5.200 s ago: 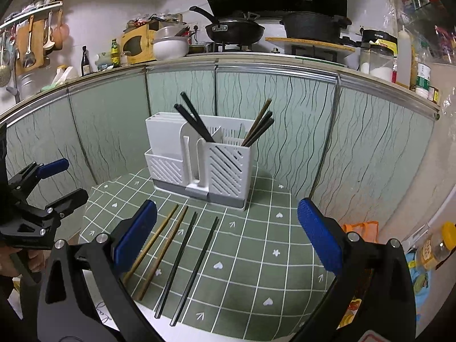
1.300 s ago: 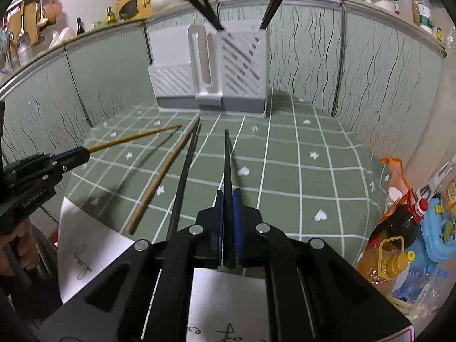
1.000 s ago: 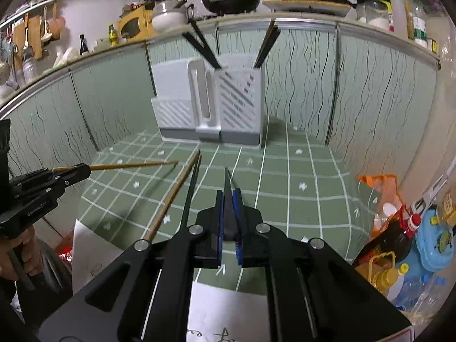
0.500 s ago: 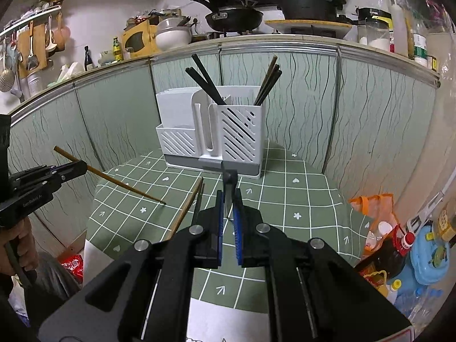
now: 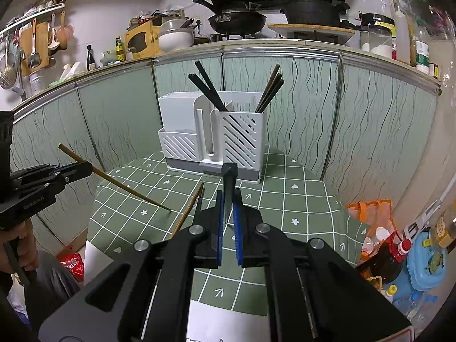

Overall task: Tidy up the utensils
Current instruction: 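Lift the left tool's wooden chopstick toward the holder while the right tool carries the black one, then lower the left tool's chopstick into the holder and open it while the right tool does the same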

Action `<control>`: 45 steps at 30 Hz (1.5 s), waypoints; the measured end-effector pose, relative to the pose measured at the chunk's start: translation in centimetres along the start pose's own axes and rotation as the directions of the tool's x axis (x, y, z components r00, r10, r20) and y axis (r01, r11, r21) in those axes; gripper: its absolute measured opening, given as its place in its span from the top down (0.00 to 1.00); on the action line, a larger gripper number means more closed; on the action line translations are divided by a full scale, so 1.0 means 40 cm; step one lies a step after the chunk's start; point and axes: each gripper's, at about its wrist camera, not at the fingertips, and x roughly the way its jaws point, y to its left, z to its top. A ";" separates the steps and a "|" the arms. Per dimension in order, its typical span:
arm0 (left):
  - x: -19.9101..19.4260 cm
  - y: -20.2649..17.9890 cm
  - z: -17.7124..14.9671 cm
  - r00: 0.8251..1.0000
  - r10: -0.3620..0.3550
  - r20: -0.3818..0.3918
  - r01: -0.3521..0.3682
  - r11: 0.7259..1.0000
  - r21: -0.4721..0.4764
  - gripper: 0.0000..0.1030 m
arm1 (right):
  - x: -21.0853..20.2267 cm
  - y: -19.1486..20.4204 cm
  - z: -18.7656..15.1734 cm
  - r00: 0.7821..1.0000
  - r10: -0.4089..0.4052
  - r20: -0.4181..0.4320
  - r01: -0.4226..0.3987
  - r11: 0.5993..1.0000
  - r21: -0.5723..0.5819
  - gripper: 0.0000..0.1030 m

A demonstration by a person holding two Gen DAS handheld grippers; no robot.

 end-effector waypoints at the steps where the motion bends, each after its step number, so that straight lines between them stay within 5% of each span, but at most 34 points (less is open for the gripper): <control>1: 0.001 -0.001 0.003 1.000 -0.003 -0.001 0.003 1.000 0.001 0.94 | -0.002 -0.001 0.004 1.000 0.000 0.001 0.000 1.000 0.000 0.94; 45: 0.078 -0.110 0.463 0.990 -0.106 0.095 0.099 0.993 0.070 0.94 | 0.002 -0.102 0.438 0.995 0.027 0.094 -0.025 0.999 -0.024 0.94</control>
